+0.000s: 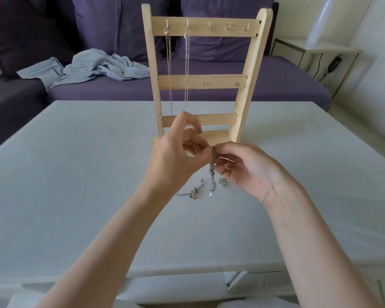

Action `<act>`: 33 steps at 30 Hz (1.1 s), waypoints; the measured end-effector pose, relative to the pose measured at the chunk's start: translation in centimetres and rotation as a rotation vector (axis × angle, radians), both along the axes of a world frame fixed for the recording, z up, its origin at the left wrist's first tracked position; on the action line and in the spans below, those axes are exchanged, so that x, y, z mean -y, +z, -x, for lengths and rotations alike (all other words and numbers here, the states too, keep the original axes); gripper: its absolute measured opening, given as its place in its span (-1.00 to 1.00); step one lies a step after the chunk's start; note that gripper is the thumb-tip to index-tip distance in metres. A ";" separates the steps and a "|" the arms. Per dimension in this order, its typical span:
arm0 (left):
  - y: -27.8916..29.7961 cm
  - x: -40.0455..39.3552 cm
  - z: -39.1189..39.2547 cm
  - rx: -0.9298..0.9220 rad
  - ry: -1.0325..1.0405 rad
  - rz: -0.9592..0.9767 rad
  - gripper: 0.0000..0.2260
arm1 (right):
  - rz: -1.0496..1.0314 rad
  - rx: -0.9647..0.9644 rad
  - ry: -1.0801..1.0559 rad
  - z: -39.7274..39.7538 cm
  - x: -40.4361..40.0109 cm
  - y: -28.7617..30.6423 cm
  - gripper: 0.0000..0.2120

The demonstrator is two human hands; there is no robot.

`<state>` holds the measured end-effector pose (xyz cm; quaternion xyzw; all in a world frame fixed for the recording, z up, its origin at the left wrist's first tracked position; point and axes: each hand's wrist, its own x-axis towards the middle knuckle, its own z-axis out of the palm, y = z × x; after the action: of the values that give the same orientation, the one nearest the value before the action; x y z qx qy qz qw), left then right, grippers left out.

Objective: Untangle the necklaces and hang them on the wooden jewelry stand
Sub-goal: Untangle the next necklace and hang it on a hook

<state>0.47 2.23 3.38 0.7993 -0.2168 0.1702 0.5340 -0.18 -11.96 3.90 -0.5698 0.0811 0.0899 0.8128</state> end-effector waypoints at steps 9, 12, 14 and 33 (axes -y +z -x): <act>-0.3 -0.7 -0.9 -0.110 -0.004 -0.138 -0.82 | 0.536 0.270 -0.004 -0.2 -0.8 -0.6 -0.81; -0.3 -0.8 -0.8 -0.068 0.022 -0.210 -0.91 | 0.647 0.309 -0.011 -0.1 -0.9 -0.7 -0.82; -0.3 -0.8 -0.6 -0.049 0.037 -0.214 -0.96 | 0.640 0.328 -0.032 -0.1 -1.1 -0.6 -0.81; 0.4 -1.9 -1.0 -0.335 -0.170 0.108 -0.96 | 0.200 0.247 0.184 0.0 -0.4 -0.1 -0.84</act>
<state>1.50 4.09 3.75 0.7655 -0.1821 0.0006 0.6171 -0.16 -11.58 3.76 -0.6593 -0.0635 0.0847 0.7444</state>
